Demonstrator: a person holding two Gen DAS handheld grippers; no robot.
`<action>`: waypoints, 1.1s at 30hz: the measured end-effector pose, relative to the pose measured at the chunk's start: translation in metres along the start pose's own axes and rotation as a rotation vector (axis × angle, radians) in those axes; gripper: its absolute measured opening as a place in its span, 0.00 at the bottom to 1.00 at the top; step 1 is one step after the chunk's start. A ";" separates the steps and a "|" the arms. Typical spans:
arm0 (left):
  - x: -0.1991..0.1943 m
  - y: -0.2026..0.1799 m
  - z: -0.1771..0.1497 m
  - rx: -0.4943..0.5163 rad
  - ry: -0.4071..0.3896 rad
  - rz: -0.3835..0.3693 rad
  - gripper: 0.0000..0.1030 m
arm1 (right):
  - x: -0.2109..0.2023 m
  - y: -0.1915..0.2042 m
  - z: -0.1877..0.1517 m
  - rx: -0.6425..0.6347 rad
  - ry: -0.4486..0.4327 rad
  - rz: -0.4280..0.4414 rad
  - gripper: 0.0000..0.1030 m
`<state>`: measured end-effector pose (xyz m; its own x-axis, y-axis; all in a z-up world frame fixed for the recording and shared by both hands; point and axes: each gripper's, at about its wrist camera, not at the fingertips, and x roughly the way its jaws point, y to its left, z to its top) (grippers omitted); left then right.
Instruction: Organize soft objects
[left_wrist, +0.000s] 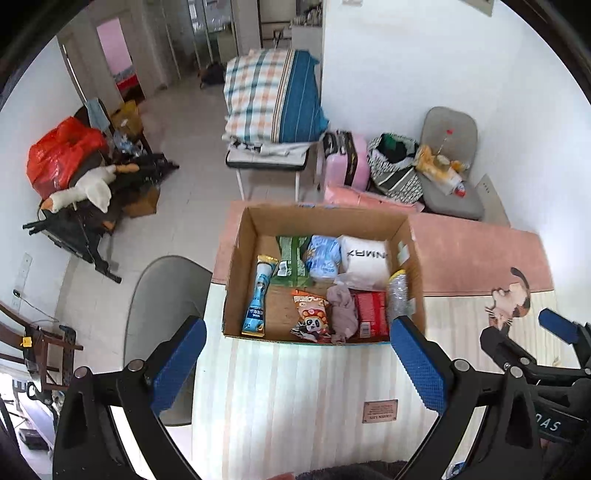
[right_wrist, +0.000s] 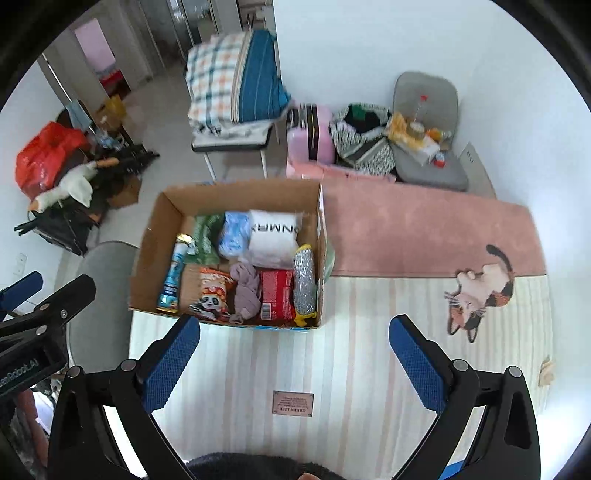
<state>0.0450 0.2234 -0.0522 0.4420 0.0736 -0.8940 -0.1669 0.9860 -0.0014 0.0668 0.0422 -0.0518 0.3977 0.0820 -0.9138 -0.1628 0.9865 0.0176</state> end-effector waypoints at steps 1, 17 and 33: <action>-0.009 -0.001 -0.002 0.002 -0.011 0.003 0.99 | -0.010 0.001 -0.002 -0.004 -0.016 -0.005 1.00; -0.099 0.003 -0.028 -0.010 -0.145 0.006 0.99 | -0.129 0.004 -0.037 -0.049 -0.175 -0.008 1.00; -0.102 0.005 -0.034 -0.024 -0.146 0.010 0.99 | -0.147 -0.001 -0.039 -0.037 -0.210 -0.072 1.00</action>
<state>-0.0305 0.2160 0.0235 0.5636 0.1060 -0.8192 -0.1926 0.9813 -0.0055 -0.0266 0.0239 0.0672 0.5885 0.0431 -0.8073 -0.1584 0.9854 -0.0628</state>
